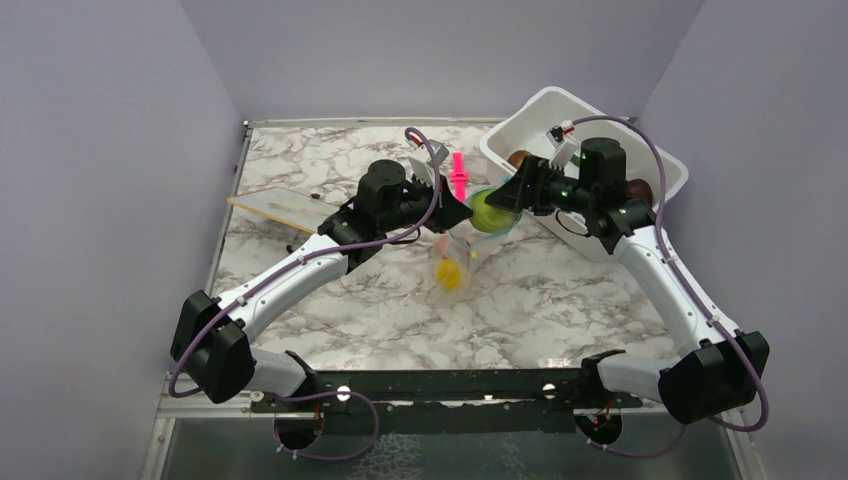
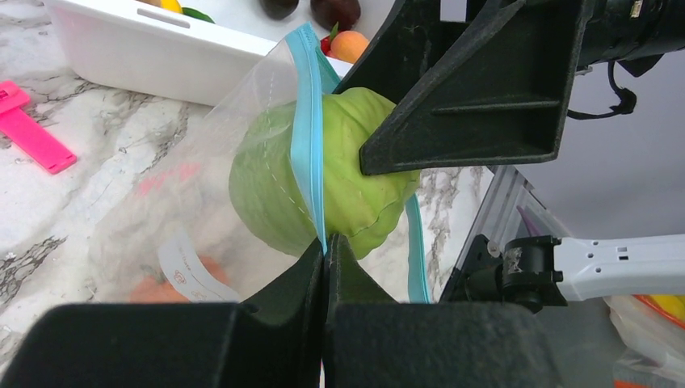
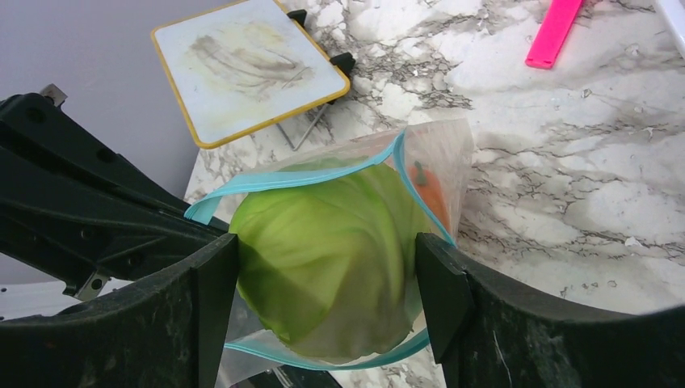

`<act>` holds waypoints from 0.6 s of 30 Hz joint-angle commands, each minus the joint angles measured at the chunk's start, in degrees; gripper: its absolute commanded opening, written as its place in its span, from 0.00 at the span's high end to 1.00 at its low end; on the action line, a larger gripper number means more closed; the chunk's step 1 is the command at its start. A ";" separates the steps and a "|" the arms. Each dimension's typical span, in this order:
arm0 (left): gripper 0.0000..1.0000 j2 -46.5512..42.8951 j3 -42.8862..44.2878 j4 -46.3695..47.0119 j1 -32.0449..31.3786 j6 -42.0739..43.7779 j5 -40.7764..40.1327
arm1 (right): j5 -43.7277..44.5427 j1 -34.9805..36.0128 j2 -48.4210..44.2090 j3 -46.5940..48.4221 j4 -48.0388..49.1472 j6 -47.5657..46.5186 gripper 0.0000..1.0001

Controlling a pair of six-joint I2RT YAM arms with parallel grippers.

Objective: Place the food in the zip-top bag and seal the zipper
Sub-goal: Place the fake vegetable in the zipper food storage bag.

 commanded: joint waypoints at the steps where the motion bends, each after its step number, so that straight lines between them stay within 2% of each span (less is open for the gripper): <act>1: 1.00 -0.37 -0.57 0.34 0.26 1.22 0.28 | 1.17 0.20 -0.96 2.14 0.35 0.12 0.24; 4: 1.00 0.05 -0.15 0.13 0.19 1.29 0.43 | -0.70 0.20 -0.40 2.92 -1.47 -1.24 0.16; 5: 1.00 0.21 0.04 -0.06 0.27 1.39 0.51 | -1.94 0.20 -0.48 2.82 -1.29 -1.49 0.05; 6: 1.00 0.42 0.22 -0.26 0.24 1.48 0.60 | -2.93 0.20 -0.70 2.57 -0.86 -1.54 0.00; 12: 1.00 0.91 0.28 -0.34 0.23 1.53 0.62 | -2.21 0.20 -1.07 4.36 -1.76 -2.25 0.01; 18: 1.00 0.63 0.38 -0.95 0.23 2.01 0.30 | -2.21 0.21 -1.85 5.91 -2.49 -2.70 0.16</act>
